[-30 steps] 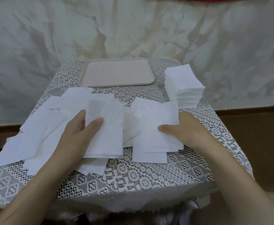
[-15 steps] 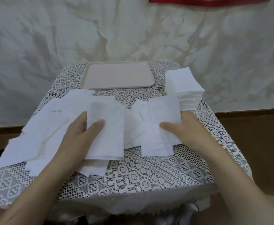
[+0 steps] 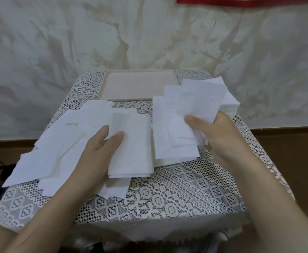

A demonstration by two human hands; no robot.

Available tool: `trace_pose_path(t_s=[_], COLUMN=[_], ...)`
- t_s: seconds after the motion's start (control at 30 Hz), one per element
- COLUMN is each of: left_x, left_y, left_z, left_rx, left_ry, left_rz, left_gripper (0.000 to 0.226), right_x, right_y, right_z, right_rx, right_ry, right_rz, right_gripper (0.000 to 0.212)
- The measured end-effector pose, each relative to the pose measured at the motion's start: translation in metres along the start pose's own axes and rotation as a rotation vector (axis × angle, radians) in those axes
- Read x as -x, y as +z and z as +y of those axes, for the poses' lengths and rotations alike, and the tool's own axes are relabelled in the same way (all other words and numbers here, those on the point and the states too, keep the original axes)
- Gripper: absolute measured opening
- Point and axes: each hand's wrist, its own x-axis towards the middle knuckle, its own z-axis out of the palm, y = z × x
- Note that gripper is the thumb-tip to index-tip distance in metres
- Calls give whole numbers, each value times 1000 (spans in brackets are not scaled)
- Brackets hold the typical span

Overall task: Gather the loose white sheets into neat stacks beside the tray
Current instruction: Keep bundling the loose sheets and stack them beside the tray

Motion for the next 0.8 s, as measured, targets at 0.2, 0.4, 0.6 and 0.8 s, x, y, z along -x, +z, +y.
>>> trace_pose_path(t_s=[0.2,0.4,0.6,0.8], left_x=[-3,-7,-2,0], left_y=[-4,-3,-1,7], left_z=[-12,-16,-12,-6], left_rx=[125,195,182,68], left_ry=[-62,-29,-5,1], left_rz=[-9,50,21,46], left_gripper=[82,106,100,25], right_x=[4,6,8,10], right_y=[37,54,61,49], right_z=[16,22,27,24], right_rx=[243,234,253,401], right_ry=[23,-26,-69,-128], right_rz=[-73,-60,-77,-6], right_gripper=[6,2,7,9])
